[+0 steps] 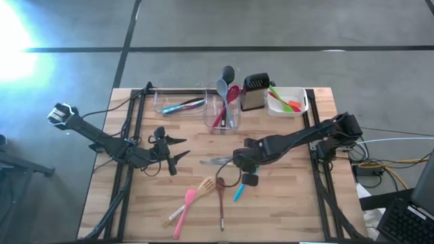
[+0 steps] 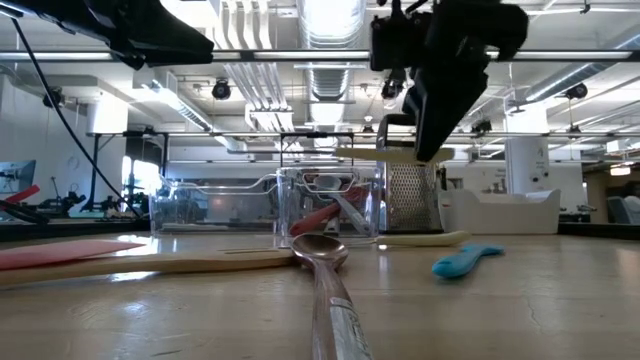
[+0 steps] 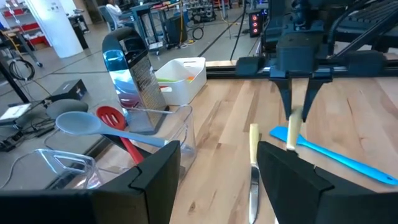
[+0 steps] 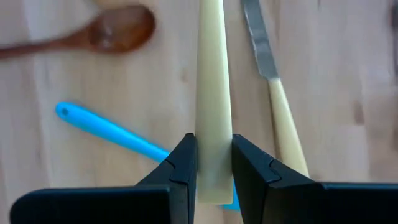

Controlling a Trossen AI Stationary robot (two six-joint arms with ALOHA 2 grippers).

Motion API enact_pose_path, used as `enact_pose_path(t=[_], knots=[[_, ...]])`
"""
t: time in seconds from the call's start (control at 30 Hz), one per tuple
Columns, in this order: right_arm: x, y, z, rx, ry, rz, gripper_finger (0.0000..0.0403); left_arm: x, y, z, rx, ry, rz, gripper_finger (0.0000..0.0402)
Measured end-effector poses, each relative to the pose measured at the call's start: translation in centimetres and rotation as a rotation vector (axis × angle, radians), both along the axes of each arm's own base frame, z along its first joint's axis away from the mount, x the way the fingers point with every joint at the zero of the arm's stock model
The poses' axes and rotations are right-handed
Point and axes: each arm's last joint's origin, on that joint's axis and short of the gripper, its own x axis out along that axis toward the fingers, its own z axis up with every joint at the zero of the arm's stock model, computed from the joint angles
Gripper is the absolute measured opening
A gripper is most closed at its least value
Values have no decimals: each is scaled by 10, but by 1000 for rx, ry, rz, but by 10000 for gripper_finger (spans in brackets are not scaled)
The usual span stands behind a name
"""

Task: Pick & Place Kitchen Items
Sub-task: Put the bottom yellow knife into the left transparent bin

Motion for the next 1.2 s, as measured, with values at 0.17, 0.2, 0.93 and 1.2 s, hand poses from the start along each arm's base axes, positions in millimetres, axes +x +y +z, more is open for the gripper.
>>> enact_pose_path(t=[0.17, 0.2, 0.93, 1.2], knots=[[-14, -2, 13, -59, 16, -33, 60, 0, 0, -1, -5, 7, 2, 218], [-17, -1, 18, -68, 5, -40, 60, 0, 0, -2, -5, 14, 3, 218], [-60, 44, 78, -196, -1086, 108, 60, 25, -12, 9, -41, -207, -108, 218], [-55, 50, 45, -140, -1411, 195, 60, 55, -26, 7, 37, -536, -320, 218]])
